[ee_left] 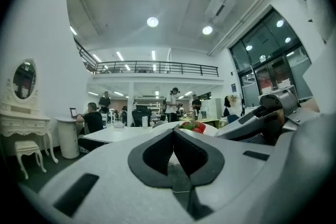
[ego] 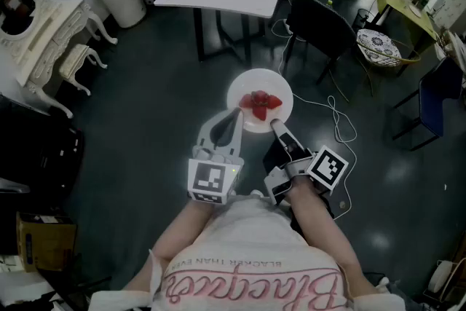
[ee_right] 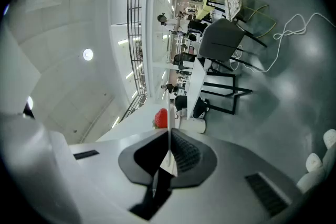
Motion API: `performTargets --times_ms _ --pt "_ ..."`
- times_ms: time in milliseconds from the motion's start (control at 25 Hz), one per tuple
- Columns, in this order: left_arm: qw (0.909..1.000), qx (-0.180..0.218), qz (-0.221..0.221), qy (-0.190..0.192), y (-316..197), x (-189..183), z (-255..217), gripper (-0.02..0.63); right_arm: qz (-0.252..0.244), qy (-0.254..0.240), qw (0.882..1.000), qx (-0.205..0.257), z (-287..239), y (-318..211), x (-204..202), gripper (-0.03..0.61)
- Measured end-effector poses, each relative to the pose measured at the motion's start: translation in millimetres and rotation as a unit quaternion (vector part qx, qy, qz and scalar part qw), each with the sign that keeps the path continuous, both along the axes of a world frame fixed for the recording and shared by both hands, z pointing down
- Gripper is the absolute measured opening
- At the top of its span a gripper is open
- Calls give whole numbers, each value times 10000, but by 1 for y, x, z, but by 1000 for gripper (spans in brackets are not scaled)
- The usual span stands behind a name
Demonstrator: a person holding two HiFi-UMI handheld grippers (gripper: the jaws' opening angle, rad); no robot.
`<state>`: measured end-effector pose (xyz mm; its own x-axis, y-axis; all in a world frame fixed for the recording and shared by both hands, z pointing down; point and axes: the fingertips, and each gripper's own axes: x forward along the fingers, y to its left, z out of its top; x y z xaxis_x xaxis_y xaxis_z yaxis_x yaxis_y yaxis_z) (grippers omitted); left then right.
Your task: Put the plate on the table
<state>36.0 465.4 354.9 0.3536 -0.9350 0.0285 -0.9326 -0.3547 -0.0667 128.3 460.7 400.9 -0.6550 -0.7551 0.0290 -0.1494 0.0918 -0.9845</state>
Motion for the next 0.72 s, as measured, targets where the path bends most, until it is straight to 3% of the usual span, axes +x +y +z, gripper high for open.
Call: performTargets --times_ms 280,720 --pt "9991 179 120 377 0 16 -4 5 -106 60 9999 15 1 -1 11 14" --pt "9985 48 70 534 -8 41 13 5 -271 26 9996 5 10 -15 31 14"
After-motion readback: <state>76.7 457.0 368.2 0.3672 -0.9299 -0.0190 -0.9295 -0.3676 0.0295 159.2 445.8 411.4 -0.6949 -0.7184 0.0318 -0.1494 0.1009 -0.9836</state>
